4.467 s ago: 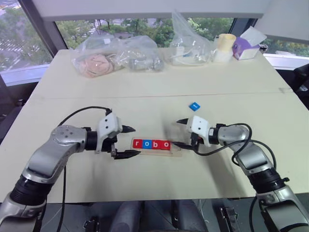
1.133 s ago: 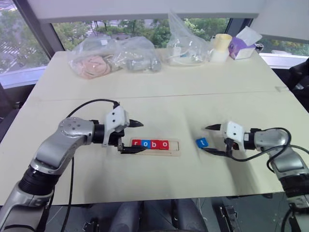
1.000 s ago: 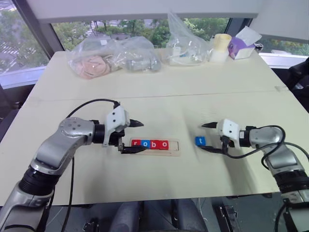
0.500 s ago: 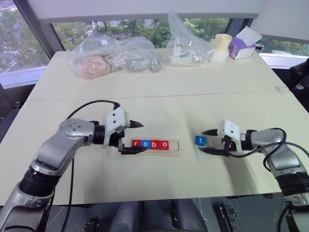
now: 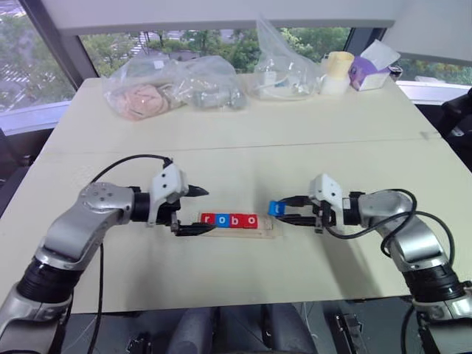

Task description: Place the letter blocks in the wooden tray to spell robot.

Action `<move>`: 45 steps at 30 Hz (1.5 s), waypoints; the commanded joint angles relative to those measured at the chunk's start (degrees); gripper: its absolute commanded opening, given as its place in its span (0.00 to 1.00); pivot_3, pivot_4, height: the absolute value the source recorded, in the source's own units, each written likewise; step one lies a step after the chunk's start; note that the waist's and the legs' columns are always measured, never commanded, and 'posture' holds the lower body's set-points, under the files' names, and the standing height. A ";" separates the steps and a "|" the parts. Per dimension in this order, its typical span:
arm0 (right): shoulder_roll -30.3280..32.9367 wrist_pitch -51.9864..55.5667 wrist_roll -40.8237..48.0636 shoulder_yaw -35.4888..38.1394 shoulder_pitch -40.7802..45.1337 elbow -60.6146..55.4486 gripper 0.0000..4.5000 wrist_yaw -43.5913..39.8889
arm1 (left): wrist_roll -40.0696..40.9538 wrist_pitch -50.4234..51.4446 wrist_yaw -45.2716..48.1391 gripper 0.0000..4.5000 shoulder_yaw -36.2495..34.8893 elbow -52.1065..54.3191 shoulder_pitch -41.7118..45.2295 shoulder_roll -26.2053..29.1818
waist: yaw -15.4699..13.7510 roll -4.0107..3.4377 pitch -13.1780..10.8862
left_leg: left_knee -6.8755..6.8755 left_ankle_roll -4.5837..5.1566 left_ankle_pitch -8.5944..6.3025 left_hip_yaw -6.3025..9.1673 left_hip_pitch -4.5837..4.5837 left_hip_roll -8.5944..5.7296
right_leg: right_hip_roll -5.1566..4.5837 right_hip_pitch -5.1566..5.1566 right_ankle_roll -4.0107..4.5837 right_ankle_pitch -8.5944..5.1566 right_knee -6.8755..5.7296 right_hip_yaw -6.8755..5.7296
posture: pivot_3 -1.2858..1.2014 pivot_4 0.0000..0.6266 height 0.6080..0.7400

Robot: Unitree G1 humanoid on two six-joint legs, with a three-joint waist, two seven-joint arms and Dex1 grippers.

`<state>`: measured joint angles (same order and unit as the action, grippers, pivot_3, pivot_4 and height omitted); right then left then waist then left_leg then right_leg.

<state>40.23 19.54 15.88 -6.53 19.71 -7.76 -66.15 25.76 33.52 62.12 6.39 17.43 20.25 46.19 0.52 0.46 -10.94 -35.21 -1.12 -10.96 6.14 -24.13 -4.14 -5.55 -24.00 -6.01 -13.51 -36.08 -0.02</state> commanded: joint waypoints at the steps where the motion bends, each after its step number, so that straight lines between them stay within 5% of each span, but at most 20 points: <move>1: 0.54 0.34 -0.81 -1.34 0.78 -2.06 0.26 0.38 | 1.41 0.44 0.31 1.00 -2.16 2.09 0.07 0.79 | -0.34 0.03 -0.01 | -0.02 0.00 0.00 0.01 -0.04 -0.02 | -0.01 0.00 0.00 0.00 0.02 -0.01 | 0.52 0.24 1.00; 20: 0.07 -0.49 -7.01 -7.57 2.91 0.17 0.26 0.83 | 1.13 0.87 -2.39 1.00 -1.73 3.58 -0.81 -0.26 | 0.09 0.02 -0.01 | -0.01 0.00 0.00 0.00 -0.08 -0.01 | 0.00 -0.09 0.00 0.01 -0.02 -0.01 | 0.52 0.24 1.00; 27: -1.55 -4.66 -9.51 -7.37 4.12 3.25 0.99 3.71 | 0.75 0.47 -2.64 1.00 -1.38 2.96 -0.26 -0.74 | 0.10 0.03 -0.01 | -0.02 0.00 0.00 0.00 -0.08 -0.01 | 0.01 -0.09 0.00 0.01 -0.02 -0.01 | 0.52 0.24 1.00; 45: 0.71 -1.85 -7.33 -0.84 -0.02 -0.33 0.99 8.83 | 1.12 0.82 -2.45 1.00 -1.37 2.14 0.52 -1.27 | 0.19 0.03 -0.01 | -0.02 0.00 0.00 -0.01 -0.07 0.00 | 0.01 -0.09 0.00 0.01 -0.03 -0.01 | 0.52 0.24 1.00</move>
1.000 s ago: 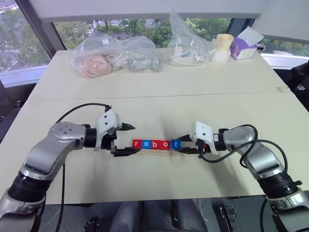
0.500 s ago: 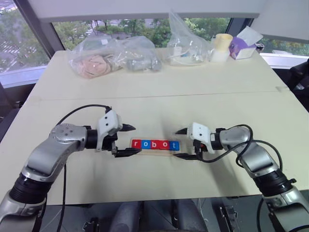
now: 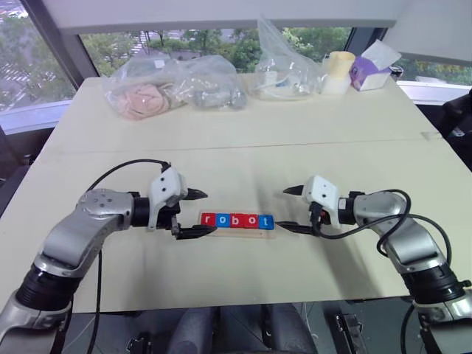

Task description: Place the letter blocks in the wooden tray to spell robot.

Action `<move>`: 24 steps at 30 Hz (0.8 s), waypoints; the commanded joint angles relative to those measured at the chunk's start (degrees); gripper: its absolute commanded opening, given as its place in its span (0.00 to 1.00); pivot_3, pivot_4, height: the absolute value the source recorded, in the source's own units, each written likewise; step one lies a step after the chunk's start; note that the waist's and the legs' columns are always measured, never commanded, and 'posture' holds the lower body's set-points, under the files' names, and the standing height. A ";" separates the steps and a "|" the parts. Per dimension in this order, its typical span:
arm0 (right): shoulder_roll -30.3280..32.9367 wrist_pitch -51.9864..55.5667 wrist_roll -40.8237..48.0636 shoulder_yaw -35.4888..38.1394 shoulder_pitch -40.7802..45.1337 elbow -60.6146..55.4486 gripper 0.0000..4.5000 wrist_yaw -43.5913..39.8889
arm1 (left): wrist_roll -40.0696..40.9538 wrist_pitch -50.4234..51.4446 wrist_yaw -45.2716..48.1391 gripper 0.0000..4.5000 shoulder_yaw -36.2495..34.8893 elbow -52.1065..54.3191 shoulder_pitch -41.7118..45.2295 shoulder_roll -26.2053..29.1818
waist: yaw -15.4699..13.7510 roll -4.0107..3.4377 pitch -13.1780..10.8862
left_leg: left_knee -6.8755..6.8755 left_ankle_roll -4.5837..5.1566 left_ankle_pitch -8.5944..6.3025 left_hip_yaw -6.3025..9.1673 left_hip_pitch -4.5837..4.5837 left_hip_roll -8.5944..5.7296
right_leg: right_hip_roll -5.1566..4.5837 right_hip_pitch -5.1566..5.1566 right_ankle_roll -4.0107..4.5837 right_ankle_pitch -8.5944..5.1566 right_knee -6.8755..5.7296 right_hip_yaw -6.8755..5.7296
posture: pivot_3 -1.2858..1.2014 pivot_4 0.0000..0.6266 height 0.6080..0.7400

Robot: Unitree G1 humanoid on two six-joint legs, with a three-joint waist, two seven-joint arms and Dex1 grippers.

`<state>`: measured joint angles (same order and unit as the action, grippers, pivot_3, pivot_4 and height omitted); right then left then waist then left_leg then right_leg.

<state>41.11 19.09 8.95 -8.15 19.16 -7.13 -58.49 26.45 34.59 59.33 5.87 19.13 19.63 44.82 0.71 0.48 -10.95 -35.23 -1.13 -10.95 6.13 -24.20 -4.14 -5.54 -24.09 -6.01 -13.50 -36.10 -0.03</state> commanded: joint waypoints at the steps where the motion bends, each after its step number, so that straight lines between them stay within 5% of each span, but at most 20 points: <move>1: -0.48 -1.69 -0.74 0.59 0.68 -0.60 0.99 1.63 | 0.46 -0.19 0.41 1.00 -0.92 0.24 1.29 0.12 | -0.03 0.00 0.00 | 0.00 0.00 0.00 0.00 0.00 0.00 | 0.00 0.00 0.00 0.00 0.00 0.00 | 0.52 0.24 1.00; 17: -1.26 -4.11 -2.12 1.69 1.78 0.96 0.99 4.14 | 3.54 2.46 -1.44 1.00 -9.39 1.44 -4.84 2.98 | -0.01 -0.01 0.00 | 0.01 0.00 0.00 0.00 0.01 0.00 | 0.01 0.00 0.00 0.00 0.00 0.00 | 0.52 0.24 1.00; 24: -0.08 14.12 11.49 13.34 -7.43 -17.98 0.99 7.35 | 8.24 6.58 -2.77 1.00 -20.29 7.37 -18.27 5.75 | -0.15 -0.01 0.01 | 0.06 -0.01 0.00 0.07 -0.12 0.03 | -0.07 -0.15 0.02 -0.02 0.00 0.02 | 0.52 0.24 1.00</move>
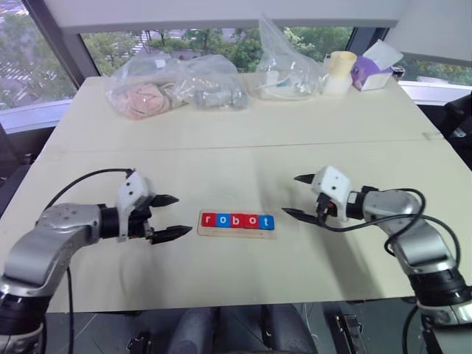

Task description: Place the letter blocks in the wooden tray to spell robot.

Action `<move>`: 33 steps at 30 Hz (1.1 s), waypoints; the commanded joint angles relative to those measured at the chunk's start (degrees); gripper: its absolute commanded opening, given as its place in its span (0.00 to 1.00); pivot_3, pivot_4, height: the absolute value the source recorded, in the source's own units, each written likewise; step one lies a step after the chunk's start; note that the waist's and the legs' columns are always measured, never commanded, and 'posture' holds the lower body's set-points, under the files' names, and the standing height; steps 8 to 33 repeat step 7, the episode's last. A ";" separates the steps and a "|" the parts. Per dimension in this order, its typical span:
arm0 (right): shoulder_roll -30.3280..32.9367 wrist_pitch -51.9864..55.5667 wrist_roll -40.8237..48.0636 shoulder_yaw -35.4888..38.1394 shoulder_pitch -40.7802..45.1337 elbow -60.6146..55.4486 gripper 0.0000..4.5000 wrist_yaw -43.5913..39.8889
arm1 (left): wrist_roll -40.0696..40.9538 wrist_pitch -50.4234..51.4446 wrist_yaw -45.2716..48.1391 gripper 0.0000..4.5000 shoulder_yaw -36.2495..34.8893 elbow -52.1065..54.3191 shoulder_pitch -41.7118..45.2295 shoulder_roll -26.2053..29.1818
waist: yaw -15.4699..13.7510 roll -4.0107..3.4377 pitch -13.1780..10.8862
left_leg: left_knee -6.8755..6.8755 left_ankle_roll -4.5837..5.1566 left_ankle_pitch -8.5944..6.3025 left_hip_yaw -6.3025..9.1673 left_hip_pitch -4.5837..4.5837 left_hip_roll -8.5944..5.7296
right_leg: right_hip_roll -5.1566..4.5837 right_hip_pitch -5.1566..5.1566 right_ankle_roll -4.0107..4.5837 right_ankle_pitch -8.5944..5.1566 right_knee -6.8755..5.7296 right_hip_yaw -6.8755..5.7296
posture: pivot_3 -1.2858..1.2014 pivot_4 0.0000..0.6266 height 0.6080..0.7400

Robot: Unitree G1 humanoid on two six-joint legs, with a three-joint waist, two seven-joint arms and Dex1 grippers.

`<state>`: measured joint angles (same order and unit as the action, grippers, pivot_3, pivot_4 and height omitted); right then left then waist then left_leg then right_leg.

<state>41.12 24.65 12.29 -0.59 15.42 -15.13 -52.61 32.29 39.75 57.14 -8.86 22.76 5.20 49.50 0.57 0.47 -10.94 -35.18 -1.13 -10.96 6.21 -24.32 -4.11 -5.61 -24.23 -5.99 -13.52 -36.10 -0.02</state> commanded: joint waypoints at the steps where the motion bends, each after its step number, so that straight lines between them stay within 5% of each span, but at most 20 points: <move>1: -0.65 12.67 11.68 8.04 -5.86 -13.48 0.99 2.57 | 2.98 1.93 -0.91 1.00 -7.09 4.78 -6.11 1.06 | -0.04 0.00 0.00 | 0.02 0.00 0.00 0.01 0.00 0.01 | -0.02 0.00 0.00 0.00 0.00 0.00 | 0.52 0.24 1.00; 7: -2.70 22.05 18.14 12.78 -16.06 -20.80 0.99 8.88 | -1.06 -2.61 -4.78 1.00 -5.82 5.01 -11.04 -1.62 | -0.32 0.02 0.06 | -0.02 -0.17 -0.11 0.00 -0.04 0.03 | -0.14 0.04 0.04 -0.01 0.04 0.02 | 0.52 0.24 1.00; 33: -2.70 22.05 18.14 12.78 -16.06 -20.80 0.99 8.88 | -1.06 -2.61 -4.78 1.00 -5.82 5.01 -11.04 -1.62 | -0.32 0.02 0.06 | -0.02 -0.17 -0.11 0.00 -0.04 0.03 | -0.14 0.04 0.04 -0.01 0.04 0.02 | 0.52 0.24 1.00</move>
